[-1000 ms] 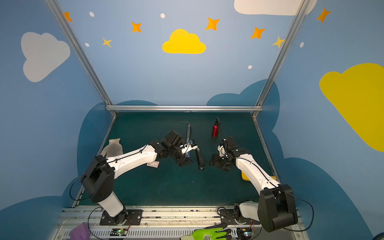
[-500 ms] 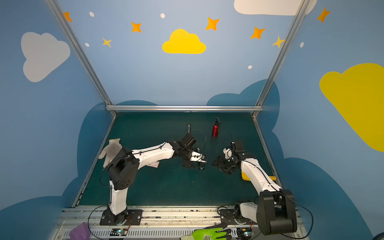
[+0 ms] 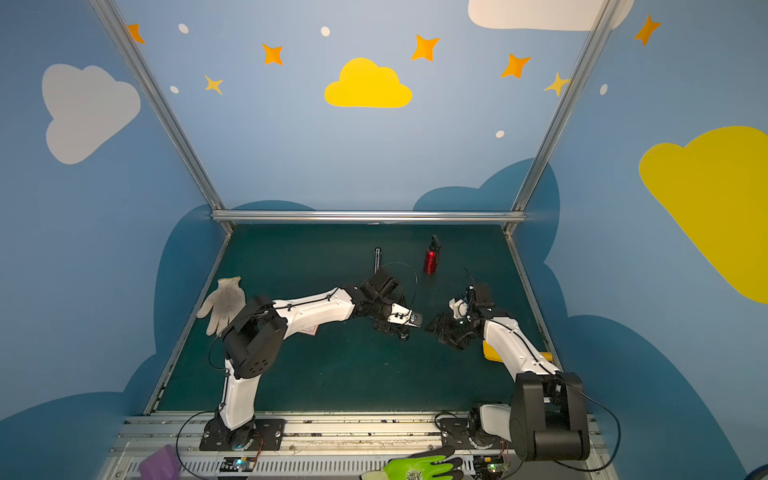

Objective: Load the staples into the stapler

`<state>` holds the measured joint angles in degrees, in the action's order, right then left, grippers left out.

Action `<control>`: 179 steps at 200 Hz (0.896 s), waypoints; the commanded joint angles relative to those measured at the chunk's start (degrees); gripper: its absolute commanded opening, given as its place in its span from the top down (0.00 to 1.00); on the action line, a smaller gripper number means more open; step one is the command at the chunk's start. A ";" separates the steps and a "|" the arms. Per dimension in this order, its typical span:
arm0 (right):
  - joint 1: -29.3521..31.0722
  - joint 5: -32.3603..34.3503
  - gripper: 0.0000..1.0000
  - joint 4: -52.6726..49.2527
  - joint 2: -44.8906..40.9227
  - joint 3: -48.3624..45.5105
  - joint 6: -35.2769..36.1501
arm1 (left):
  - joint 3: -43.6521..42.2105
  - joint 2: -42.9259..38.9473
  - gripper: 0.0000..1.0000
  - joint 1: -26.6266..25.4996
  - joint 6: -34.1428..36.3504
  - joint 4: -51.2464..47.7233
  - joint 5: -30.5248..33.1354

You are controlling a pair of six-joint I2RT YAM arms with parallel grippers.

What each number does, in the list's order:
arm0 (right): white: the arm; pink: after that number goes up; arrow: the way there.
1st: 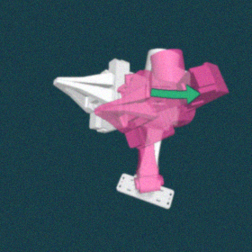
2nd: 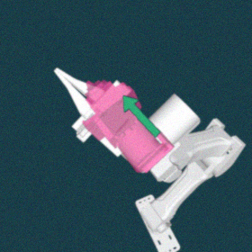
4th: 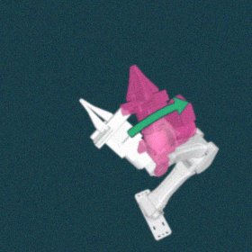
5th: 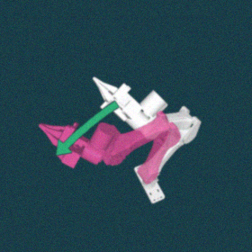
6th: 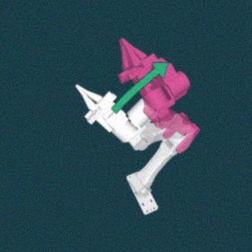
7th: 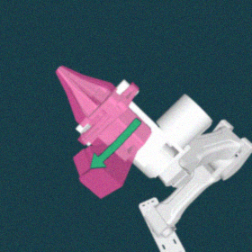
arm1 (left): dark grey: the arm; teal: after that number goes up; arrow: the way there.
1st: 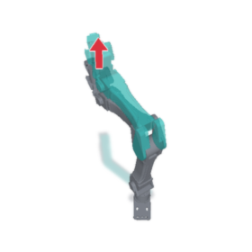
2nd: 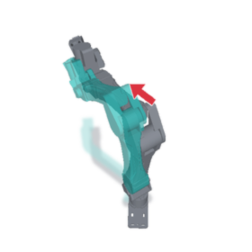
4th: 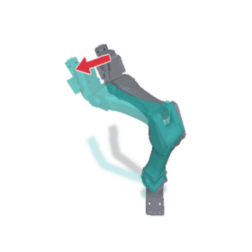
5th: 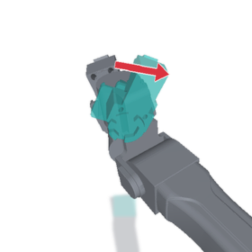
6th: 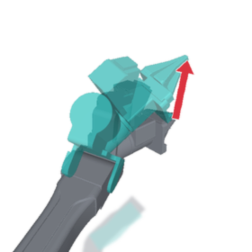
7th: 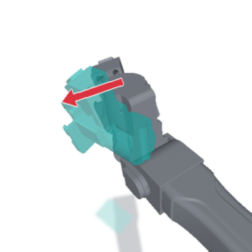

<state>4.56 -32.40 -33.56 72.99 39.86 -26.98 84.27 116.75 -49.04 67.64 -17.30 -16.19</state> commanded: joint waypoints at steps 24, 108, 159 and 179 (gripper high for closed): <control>-0.97 -2.22 0.38 0.85 -0.09 -1.01 0.64 | -0.43 4.03 0.24 -0.88 2.83 1.71 -0.57; -2.55 -2.83 0.40 3.46 3.65 -4.05 -0.50 | 1.68 4.57 0.57 -1.83 -0.66 -2.49 -2.00; -3.56 -2.10 0.43 5.55 7.29 -4.71 -3.26 | 3.30 4.78 0.73 -3.48 -8.15 -6.36 -1.71; -4.03 -2.26 0.43 5.85 7.68 -4.46 -4.23 | 5.66 5.23 0.79 -4.30 -12.91 -9.58 0.25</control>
<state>1.28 -34.98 -28.51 80.05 35.31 -29.50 87.05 120.68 -52.07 62.15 -20.38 -17.06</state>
